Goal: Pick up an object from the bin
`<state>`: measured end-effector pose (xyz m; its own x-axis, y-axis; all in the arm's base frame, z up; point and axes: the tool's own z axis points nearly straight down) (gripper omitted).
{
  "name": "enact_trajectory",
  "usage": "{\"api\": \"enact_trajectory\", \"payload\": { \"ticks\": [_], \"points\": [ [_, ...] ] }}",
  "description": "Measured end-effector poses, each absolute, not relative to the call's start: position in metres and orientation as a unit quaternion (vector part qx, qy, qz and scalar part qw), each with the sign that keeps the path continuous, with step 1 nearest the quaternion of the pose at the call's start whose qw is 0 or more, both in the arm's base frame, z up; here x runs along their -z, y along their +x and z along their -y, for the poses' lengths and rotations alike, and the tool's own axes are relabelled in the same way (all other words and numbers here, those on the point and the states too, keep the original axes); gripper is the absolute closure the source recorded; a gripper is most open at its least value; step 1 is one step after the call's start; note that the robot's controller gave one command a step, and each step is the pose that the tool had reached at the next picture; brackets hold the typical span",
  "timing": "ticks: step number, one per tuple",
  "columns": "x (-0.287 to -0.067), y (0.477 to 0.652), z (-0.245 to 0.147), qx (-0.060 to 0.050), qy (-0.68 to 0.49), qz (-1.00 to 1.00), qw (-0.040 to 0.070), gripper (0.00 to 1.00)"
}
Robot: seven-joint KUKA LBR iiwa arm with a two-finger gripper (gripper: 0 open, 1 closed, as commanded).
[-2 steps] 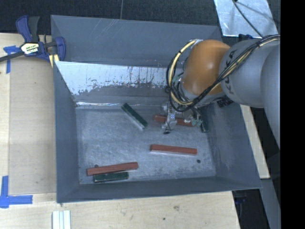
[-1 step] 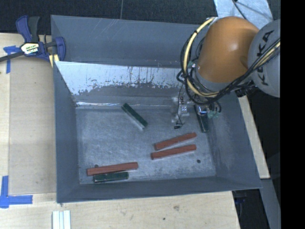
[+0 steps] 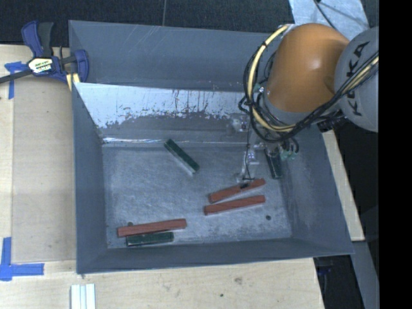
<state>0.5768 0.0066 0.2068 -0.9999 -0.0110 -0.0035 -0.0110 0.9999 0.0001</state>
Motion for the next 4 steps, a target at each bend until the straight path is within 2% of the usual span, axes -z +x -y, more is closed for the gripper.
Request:
{"api": "enact_trajectory", "payload": {
  "ticks": [1, 2, 3, 4],
  "points": [
    [-0.068, 0.574, 0.051, -0.001, -0.007, -1.000, -0.004, 0.00],
    [-0.072, 0.561, 0.067, 0.000, -0.020, -1.000, 0.002, 0.00],
    [-0.072, 0.543, 0.018, 0.001, -0.087, -0.996, 0.002, 0.00],
    [-0.072, 0.544, 0.018, 0.000, -0.085, -0.996, 0.004, 1.00]
  ]
}}
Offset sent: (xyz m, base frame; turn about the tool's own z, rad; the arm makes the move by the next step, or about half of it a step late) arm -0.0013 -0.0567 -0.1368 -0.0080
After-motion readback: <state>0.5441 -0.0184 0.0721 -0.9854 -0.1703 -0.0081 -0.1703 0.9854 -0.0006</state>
